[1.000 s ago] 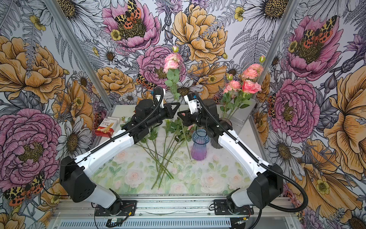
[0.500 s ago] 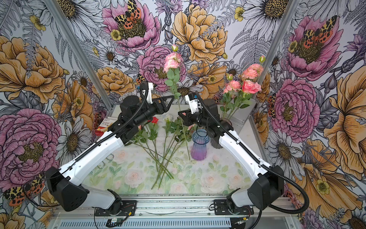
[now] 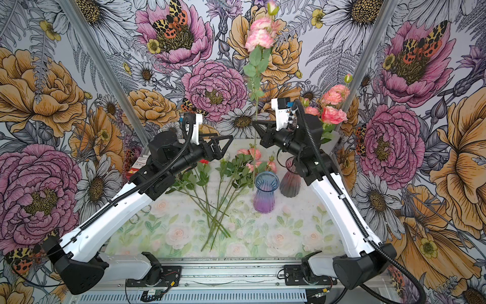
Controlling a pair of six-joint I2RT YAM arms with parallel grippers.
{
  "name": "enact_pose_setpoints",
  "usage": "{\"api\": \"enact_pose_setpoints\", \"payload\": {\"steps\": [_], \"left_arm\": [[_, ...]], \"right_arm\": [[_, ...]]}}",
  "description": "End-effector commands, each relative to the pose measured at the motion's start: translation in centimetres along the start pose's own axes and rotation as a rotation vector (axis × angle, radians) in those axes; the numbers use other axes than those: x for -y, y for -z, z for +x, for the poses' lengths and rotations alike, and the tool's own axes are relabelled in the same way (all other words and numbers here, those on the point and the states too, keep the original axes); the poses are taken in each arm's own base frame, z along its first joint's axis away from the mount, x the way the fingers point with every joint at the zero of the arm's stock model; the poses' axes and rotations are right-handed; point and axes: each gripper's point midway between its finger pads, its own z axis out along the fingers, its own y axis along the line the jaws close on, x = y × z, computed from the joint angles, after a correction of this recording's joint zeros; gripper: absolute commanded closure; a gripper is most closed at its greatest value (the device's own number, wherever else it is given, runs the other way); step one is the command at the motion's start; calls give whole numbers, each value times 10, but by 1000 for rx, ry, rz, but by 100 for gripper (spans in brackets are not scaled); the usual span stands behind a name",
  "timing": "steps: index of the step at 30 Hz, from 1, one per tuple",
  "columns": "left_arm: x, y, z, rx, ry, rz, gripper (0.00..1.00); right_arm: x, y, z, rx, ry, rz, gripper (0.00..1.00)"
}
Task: Place the pink flowers into the vase
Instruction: Place the flower in the vase.
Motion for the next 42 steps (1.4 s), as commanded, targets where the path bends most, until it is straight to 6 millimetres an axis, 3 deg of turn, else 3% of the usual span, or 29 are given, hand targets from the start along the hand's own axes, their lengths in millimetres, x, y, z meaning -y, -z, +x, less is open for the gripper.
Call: {"api": "enact_pose_setpoints", "payload": {"steps": [1, 8, 13, 19, 26, 32, 42], "left_arm": [[24, 8, 5, -23, -126, 58, 2], [45, -6, 27, -79, -178, 109, 1], [53, -16, 42, -118, -196, 135, 1], [48, -24, 56, -154, -220, 121, 1], [44, -38, 68, -191, -222, 116, 1], [43, -44, 72, -191, -235, 89, 1], [29, -49, 70, -156, -239, -42, 1]], "right_arm": [[4, 30, -35, 78, 62, 69, 100], [77, 68, -61, 134, 199, 395, 100], [111, 65, -60, 103, 308, 521, 100], [147, 64, -49, 68, 328, 584, 100], [176, 68, -43, 109, 312, 583, 100], [179, 68, -23, 143, 295, 561, 100], [191, 73, 48, 98, 184, 552, 100]]}}
